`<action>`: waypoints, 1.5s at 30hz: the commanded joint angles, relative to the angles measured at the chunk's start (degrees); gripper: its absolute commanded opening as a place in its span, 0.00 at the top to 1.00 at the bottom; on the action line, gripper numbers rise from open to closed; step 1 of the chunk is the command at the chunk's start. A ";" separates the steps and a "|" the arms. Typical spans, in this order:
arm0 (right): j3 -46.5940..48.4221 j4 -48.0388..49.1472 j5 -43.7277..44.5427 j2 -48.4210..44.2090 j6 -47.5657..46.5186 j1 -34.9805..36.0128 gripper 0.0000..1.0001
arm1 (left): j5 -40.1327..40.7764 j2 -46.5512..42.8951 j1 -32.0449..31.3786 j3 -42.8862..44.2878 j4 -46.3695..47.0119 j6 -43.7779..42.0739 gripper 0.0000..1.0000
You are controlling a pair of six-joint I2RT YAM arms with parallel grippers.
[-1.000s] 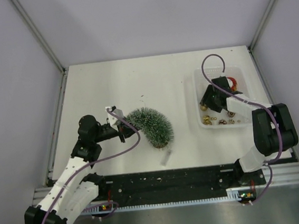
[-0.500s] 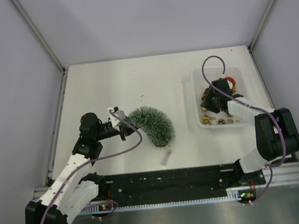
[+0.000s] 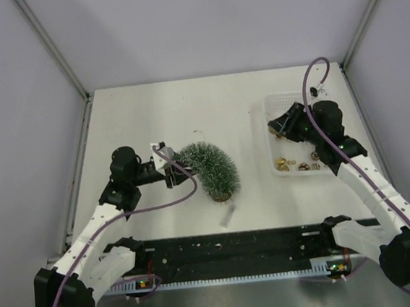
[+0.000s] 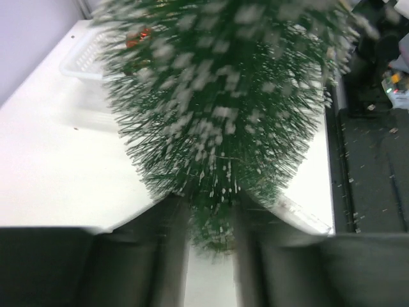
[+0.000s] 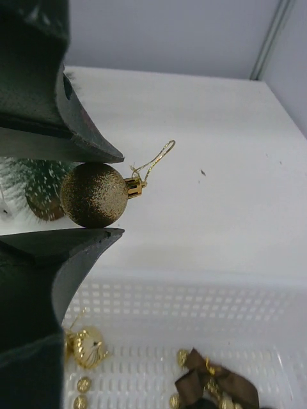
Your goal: Decorate the small christmas tree
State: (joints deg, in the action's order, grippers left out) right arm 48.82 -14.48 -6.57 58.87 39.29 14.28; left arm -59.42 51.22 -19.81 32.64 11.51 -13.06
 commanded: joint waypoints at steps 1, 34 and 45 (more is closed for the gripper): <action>0.23 8.39 -12.39 -0.78 3.86 1.19 0.81 | 0.17 0.81 0.21 3.92 0.01 -0.39 0.49; -2.06 20.37 -31.94 -1.39 -5.09 12.42 0.82 | 7.83 -1.40 0.65 11.30 -5.10 13.59 0.36; -4.52 24.42 -28.59 -0.69 -4.13 17.62 0.82 | 9.23 4.67 -0.31 11.57 3.25 11.21 1.00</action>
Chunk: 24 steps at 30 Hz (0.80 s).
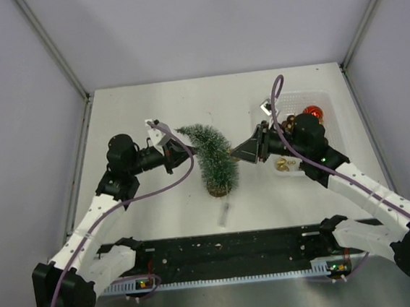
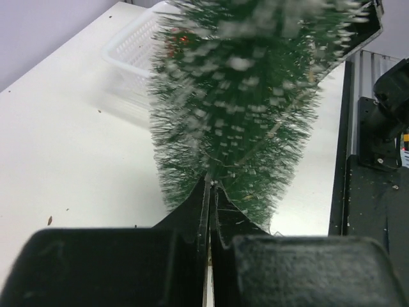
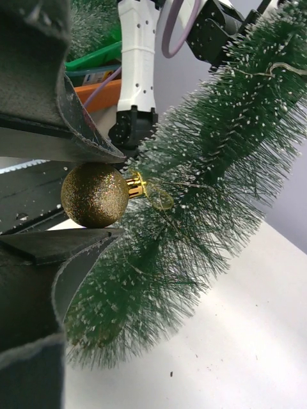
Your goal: Decorate the small christmas tree
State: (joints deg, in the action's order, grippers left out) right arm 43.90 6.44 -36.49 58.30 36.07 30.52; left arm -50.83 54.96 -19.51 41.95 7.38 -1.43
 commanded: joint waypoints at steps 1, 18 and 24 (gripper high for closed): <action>0.31 3.41 1.33 -0.21 -0.92 1.38 0.82 | 0.64 1.11 -0.71 2.17 7.65 -0.41 1.00; 6.19 -10.11 4.94 -3.11 -9.96 1.38 0.82 | -0.50 -4.24 -0.80 -5.30 9.23 -1.12 1.00; 10.41 -16.19 3.36 -3.02 -14.36 1.38 0.82 | -0.32 -5.83 -0.80 -7.94 10.38 -1.03 1.00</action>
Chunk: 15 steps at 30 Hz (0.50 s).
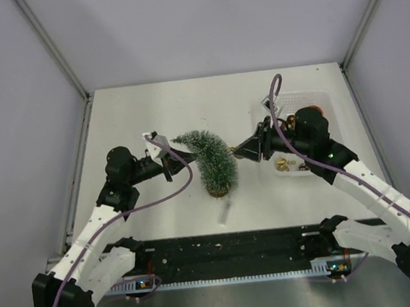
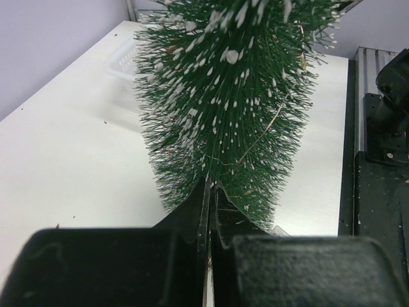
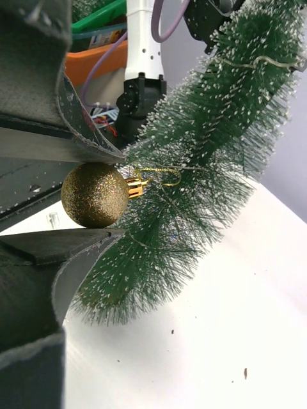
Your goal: Decorate the small christmas tree
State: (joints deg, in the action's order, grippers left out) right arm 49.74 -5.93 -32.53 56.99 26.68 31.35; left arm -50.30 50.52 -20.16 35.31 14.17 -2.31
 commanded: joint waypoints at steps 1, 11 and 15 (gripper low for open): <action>4.93 -4.08 -0.51 -1.88 -5.40 0.55 0.82 | -0.94 -1.57 -0.14 -1.56 3.84 -0.24 1.00; 9.76 -4.96 -1.91 1.54 -8.39 0.55 0.82 | -2.25 -2.27 -0.14 -2.09 4.55 -1.29 1.00; 12.40 -4.70 -4.90 2.77 -8.66 0.55 0.82 | -3.75 -2.62 -0.05 -1.82 4.46 -1.65 1.00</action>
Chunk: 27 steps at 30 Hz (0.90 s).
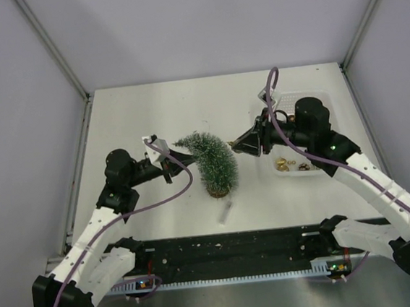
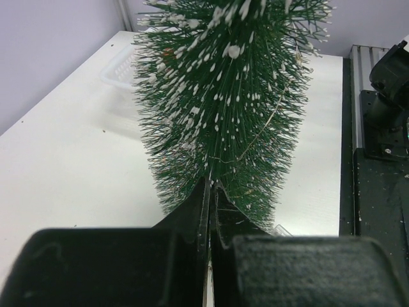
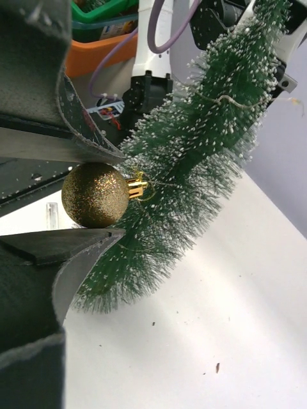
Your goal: Decorate the small christmas tree
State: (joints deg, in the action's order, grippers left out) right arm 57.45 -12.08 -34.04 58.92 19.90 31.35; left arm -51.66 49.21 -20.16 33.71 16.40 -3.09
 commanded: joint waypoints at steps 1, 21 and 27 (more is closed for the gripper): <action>5.12 1.35 -4.01 0.59 -2.14 0.55 0.82 | -2.65 -1.31 -0.05 -0.14 2.06 -1.04 1.00; 4.34 0.56 -8.85 3.84 -3.46 0.55 0.82 | -4.24 -1.31 0.39 0.39 1.79 -2.00 1.00; 4.07 2.76 -7.71 4.98 -2.85 0.55 0.82 | -4.77 -0.96 0.39 0.65 2.05 -2.01 1.00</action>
State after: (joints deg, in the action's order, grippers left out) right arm 60.47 -12.84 -42.11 63.29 17.93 31.35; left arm -54.74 48.38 -19.92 33.52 16.32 -4.64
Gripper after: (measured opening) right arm 0.377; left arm 0.012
